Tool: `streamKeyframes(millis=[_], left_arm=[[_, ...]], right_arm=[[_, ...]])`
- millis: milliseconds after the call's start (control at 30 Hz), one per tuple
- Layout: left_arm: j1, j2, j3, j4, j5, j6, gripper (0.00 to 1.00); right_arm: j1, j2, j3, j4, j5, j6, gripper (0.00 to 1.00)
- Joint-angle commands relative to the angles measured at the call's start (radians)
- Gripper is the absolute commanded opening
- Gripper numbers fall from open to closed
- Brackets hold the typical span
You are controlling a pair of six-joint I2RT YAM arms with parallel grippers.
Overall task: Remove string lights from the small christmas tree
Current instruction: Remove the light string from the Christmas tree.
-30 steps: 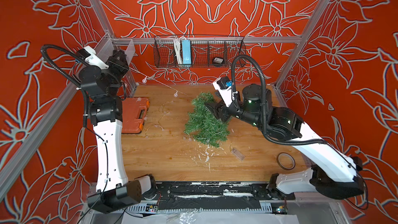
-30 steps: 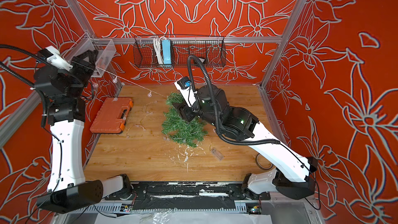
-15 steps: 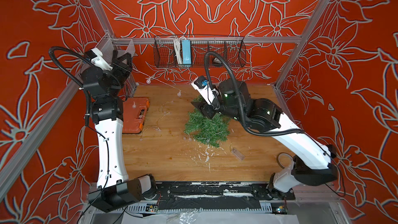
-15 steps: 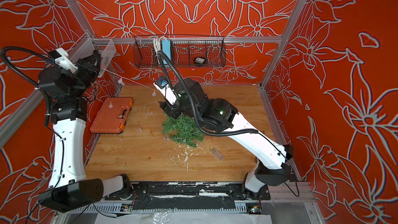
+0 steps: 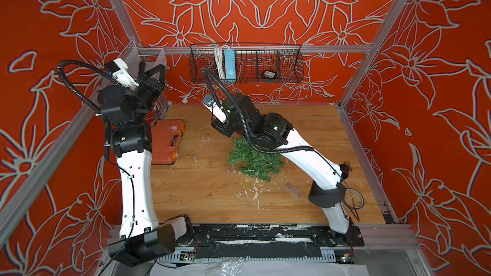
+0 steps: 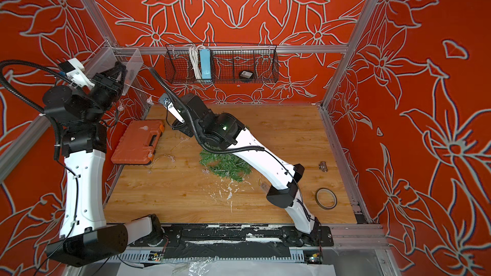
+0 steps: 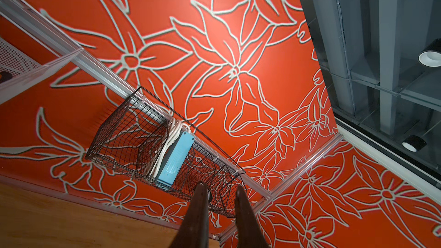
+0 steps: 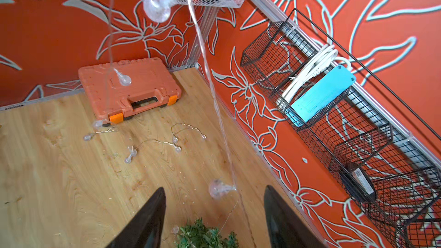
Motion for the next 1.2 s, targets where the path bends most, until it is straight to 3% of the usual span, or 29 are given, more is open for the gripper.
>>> streamKeyframes(millis=[0,233,400,467,567,667,833,933,1167], left_arm=[[0.005,-0.026,-0.013,0.067,0.021,-0.014,0.00],[0.006,-0.058,-0.040,0.075,0.043,-0.023,0.00],[0.004,-0.080,-0.058,0.088,0.065,-0.038,0.00],[0.004,-0.082,-0.059,0.090,0.076,-0.045,0.00],[0.003,-0.089,-0.064,0.090,0.083,-0.044,0.00],[0.003,-0.095,-0.076,0.083,0.080,-0.037,0.00],[0.001,-0.103,-0.128,0.106,0.084,-0.044,0.00],[-0.001,-0.106,-0.146,0.109,0.087,-0.040,0.00],[-0.002,-0.121,-0.179,0.111,0.084,-0.031,0.00]], right_arm=[[-0.020,0.020,0.044,-0.045,0.016,-0.029,0.65],[-0.054,0.059,0.045,0.044,-0.017,-0.023,0.57],[-0.059,0.099,0.077,0.059,-0.050,-0.025,0.57],[-0.060,0.109,0.077,0.066,-0.067,-0.020,0.52],[-0.060,0.114,0.077,0.088,-0.079,-0.017,0.31],[-0.059,0.103,0.076,0.115,-0.074,-0.020,0.01],[-0.032,0.031,0.008,0.188,-0.009,-0.069,0.00],[0.026,-0.103,-0.193,0.338,-0.007,-0.114,0.00],[0.102,-0.221,-0.289,0.384,-0.092,-0.072,0.00]])
